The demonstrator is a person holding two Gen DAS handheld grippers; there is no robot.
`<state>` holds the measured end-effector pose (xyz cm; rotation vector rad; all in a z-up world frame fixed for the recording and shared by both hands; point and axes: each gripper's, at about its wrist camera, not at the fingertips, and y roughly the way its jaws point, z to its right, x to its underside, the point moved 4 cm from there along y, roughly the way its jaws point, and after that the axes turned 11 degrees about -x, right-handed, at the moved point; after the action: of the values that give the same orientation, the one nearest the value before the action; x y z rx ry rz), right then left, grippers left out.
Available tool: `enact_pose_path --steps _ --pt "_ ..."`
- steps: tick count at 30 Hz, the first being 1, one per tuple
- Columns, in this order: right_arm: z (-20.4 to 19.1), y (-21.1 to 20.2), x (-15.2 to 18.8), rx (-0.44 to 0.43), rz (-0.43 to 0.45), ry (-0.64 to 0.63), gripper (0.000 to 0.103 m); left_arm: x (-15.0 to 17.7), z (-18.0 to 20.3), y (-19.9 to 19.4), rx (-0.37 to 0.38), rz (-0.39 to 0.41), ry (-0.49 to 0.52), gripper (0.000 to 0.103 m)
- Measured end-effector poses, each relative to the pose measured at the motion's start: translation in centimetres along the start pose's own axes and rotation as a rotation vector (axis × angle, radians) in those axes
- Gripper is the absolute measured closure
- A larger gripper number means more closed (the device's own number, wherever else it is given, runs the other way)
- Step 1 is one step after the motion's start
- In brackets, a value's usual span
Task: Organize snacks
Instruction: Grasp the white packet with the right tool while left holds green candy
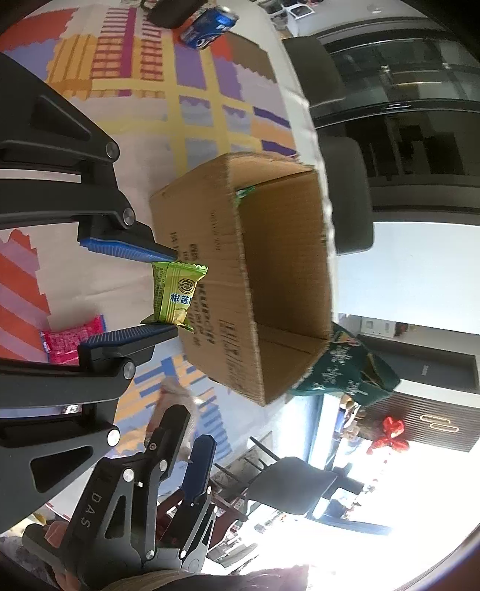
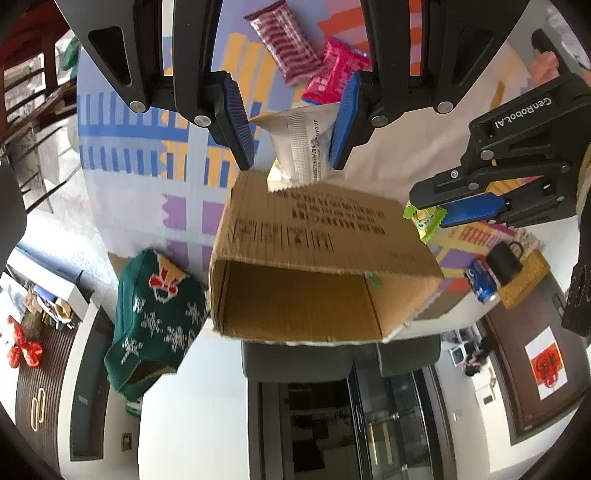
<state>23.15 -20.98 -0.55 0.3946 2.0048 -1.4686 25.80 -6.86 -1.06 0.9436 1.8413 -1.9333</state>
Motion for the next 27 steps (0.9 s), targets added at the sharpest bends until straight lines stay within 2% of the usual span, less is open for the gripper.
enact_pose_path --steps 1,2,3,8,12,15,16,19,22,27 --pt "-0.1 -0.3 -0.3 0.000 0.012 -0.002 0.062 -0.3 -0.1 -0.2 -0.001 0.010 -0.002 0.070" --pt "-0.2 -0.6 -0.6 -0.001 0.024 -0.003 0.080 -0.7 -0.2 -0.4 -0.001 0.018 -0.003 0.070" --pt "-0.2 -0.7 -0.8 -0.004 0.032 -0.005 0.083 -0.9 -0.2 -0.5 -0.002 0.022 -0.005 0.070" --pt "-0.2 -0.9 -2.0 -0.009 0.048 0.006 0.084 -1.3 -0.5 -0.6 -0.002 0.035 -0.014 0.070" --pt "-0.2 -0.6 -1.7 -0.013 0.034 0.000 0.084 -0.6 -0.2 -0.1 0.006 0.014 -0.005 0.070" --pt "0.6 0.3 -0.9 -0.051 -0.020 0.046 0.074 0.2 0.3 0.6 0.012 -0.012 0.011 0.070" --pt "1.0 0.6 -0.6 -0.054 -0.036 0.064 0.068 0.5 0.5 0.9 0.016 -0.022 0.013 0.070" --pt "1.7 1.4 0.6 -0.048 -0.077 0.078 0.059 1.3 1.0 1.4 0.021 -0.042 0.019 0.070" --pt "1.8 2.2 1.9 -0.052 -0.111 0.080 0.044 2.0 1.4 1.9 0.023 -0.063 0.027 0.070" --pt "1.6 3.6 3.8 -0.047 -0.172 0.058 0.044 3.4 1.7 2.9 0.025 -0.107 0.026 0.070"
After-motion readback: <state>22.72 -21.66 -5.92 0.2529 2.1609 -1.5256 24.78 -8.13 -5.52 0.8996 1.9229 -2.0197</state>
